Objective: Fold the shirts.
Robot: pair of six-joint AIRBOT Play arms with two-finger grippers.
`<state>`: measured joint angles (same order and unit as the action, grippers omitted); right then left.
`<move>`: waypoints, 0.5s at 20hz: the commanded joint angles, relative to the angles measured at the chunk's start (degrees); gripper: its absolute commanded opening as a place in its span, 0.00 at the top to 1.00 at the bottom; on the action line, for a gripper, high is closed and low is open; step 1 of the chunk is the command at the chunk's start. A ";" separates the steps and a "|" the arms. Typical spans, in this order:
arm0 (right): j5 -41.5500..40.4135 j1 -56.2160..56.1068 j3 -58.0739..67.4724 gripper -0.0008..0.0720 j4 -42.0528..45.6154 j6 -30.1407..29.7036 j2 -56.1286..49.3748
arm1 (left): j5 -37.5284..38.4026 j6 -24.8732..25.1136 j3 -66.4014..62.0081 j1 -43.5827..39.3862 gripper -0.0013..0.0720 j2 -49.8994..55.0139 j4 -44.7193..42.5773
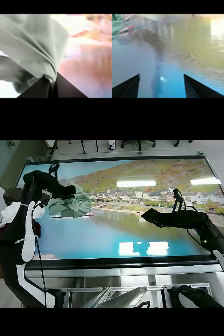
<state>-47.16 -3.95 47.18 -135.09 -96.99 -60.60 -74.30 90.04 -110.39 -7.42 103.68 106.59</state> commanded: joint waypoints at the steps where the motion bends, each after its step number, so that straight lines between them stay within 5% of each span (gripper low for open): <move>1: -2.80 0.11 0.07 0.16 0.57 -0.79 4.81 | -5.40 -0.02 3.78 -10.99 0.96 -7.23 0.13; 7: -11.63 0.98 0.07 0.16 2.10 -0.52 11.23 | 4.76 -0.07 23.71 -38.64 0.96 -11.82 7.04; 10: -16.85 3.76 0.07 0.16 2.67 -0.52 11.41 | 8.50 -1.86 25.27 -45.44 0.96 -9.16 7.04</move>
<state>-58.30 -2.11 47.20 -133.03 -97.58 -50.19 -70.24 89.54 -88.44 -45.04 93.45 112.64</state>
